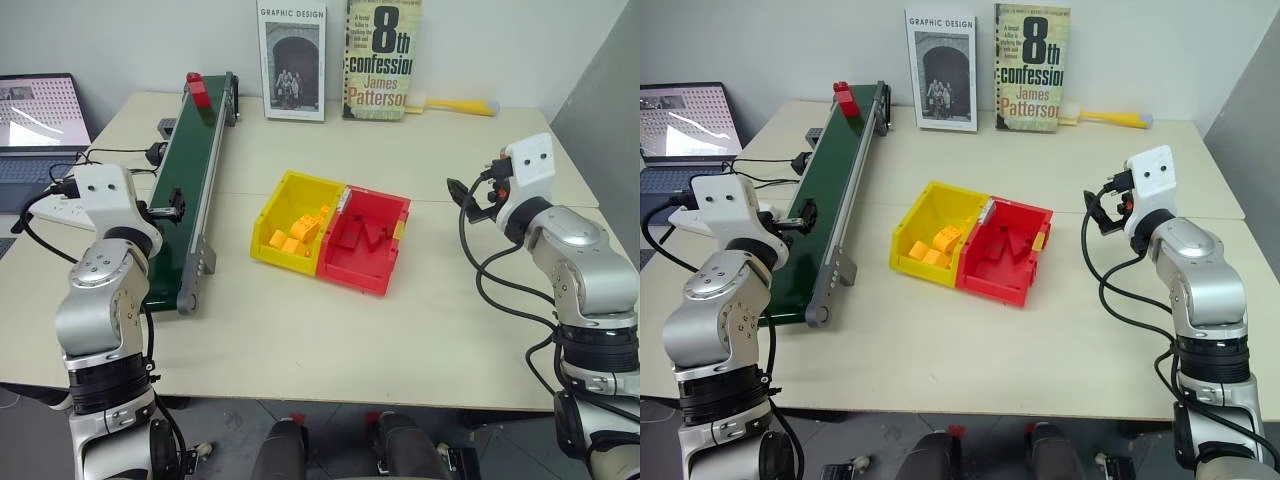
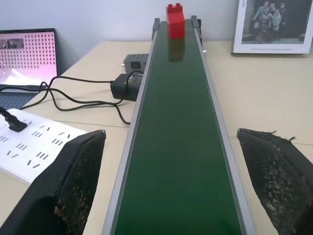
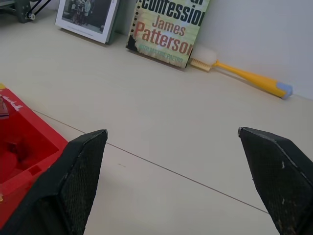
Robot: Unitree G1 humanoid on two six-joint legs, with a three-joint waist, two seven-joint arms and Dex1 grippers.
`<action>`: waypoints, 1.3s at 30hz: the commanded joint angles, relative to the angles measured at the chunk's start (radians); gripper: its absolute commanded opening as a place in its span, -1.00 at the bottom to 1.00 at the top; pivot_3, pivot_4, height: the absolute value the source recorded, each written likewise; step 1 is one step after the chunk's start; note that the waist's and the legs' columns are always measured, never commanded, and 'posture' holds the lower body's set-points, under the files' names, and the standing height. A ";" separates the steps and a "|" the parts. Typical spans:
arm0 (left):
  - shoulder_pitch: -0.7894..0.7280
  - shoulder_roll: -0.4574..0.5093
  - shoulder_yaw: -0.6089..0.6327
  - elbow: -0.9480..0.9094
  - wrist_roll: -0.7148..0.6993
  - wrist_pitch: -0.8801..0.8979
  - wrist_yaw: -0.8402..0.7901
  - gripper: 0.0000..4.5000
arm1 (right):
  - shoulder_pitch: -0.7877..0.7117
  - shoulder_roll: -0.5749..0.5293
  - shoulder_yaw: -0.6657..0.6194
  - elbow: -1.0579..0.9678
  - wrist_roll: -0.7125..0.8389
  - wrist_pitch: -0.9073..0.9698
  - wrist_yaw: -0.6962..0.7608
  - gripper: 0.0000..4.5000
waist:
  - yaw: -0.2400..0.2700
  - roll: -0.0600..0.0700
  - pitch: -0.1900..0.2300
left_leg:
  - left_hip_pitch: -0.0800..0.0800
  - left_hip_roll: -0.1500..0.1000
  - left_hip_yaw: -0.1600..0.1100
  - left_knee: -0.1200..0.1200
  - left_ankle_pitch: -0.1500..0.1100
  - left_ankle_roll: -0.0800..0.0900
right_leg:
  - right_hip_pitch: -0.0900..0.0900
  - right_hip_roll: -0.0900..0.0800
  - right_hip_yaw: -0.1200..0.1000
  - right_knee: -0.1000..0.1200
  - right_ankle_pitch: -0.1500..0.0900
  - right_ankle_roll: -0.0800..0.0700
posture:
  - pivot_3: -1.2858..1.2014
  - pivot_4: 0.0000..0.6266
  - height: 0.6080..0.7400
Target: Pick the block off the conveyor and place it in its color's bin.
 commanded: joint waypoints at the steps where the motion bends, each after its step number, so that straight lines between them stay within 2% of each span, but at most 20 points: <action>1: -0.013 0.004 0.020 -0.051 0.000 -0.010 0.018 1.00 | -0.025 -0.006 -0.010 -0.007 -0.007 -0.027 0.004 1.00 | 0.000 0.000 0.000 | 0.000 0.000 0.000 0.000 0.000 0.000 | 0.000 0.000 0.000 0.000 0.000 0.000 | 0.03 -0.52 1.00; 8: -0.024 -0.019 0.005 -0.033 0.008 -0.021 0.050 1.00 | -0.077 -0.034 -0.003 0.025 0.053 -0.064 0.141 1.00 | 0.000 0.000 0.000 | 0.000 0.000 0.000 0.000 0.000 0.000 | 0.000 0.000 0.000 0.000 0.000 0.000 | 0.03 -0.52 1.00; 15: -0.077 -0.043 -0.025 0.052 0.028 -0.060 0.066 1.00 | -0.180 -0.082 0.045 -0.023 0.253 -0.015 0.469 1.00 | 0.000 0.000 0.000 | 0.000 0.000 0.000 0.000 0.000 0.000 | 0.000 0.001 -0.001 0.000 0.000 0.000 | 0.03 -0.52 1.00; 19: -0.134 -0.055 -0.038 0.121 0.037 -0.081 0.082 1.00 | -0.220 -0.115 0.074 -0.035 0.318 0.025 0.573 1.00 | 0.002 0.000 0.000 | 0.000 0.000 -0.001 0.000 0.000 0.000 | 0.000 0.001 -0.001 -0.001 0.000 0.000 | 0.03 -0.52 1.00; 39: -0.236 -0.061 -0.031 0.313 0.052 -0.176 0.137 1.00 | -0.251 -0.127 0.085 -0.079 0.378 0.073 0.593 1.00 | 0.002 0.000 0.000 | 0.000 0.000 -0.002 0.000 0.000 0.000 | 0.000 0.000 -0.001 -0.001 0.000 0.000 | 0.03 -0.52 1.00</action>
